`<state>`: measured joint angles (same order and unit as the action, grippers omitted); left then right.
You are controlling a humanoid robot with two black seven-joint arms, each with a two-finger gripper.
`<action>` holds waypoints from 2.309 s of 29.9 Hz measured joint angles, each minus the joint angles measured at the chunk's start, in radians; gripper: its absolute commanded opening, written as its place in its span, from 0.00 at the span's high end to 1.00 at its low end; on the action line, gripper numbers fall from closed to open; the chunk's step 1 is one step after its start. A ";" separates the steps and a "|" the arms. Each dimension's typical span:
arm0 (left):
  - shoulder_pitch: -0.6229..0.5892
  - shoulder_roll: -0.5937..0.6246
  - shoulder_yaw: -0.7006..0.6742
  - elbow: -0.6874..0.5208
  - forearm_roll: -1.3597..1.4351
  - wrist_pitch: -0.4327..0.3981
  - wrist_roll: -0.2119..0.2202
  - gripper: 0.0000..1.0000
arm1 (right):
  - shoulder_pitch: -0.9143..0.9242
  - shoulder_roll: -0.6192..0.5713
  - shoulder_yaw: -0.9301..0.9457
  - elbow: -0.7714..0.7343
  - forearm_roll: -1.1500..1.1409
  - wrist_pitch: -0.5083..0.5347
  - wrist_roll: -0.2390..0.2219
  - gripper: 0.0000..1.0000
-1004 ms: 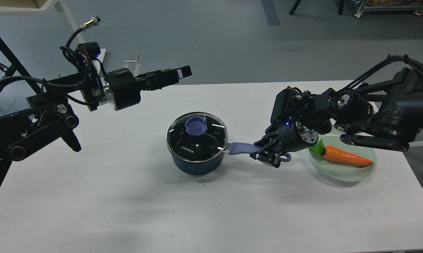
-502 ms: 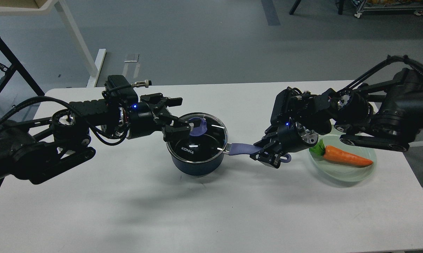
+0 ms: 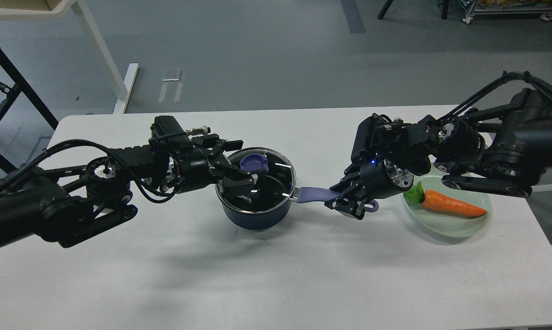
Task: Open pot lid
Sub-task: 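Reach the left gripper over the pot and grasp the purple lid knob, then lift the glass lid off the pot and carry it away with left gripper, then lower the glass lid onto the table beside the pot and release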
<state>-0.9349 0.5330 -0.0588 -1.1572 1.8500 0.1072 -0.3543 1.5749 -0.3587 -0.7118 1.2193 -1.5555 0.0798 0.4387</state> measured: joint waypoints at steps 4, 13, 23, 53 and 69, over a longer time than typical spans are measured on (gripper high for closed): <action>0.000 -0.002 0.041 0.016 0.000 0.027 0.000 0.08 | -0.001 0.000 0.000 0.000 0.000 0.000 0.000 0.77; -0.005 -0.002 0.070 0.028 0.000 0.047 -0.002 0.32 | 0.002 0.000 0.000 0.000 0.000 0.001 0.000 0.77; -0.010 -0.003 0.068 0.041 -0.005 0.067 -0.003 0.54 | 0.001 0.001 0.000 0.000 0.000 0.004 0.000 0.77; 0.142 0.409 0.070 0.081 -0.161 0.181 -0.111 0.59 | -0.001 -0.019 -0.003 -0.004 -0.002 0.008 0.000 0.76; 0.294 0.355 0.095 0.286 -0.163 0.287 -0.135 0.57 | -0.001 -0.019 -0.003 -0.004 -0.002 0.011 0.000 0.75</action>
<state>-0.6410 0.8885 0.0358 -0.8716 1.6873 0.3945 -0.4890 1.5738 -0.3777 -0.7149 1.2150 -1.5570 0.0905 0.4384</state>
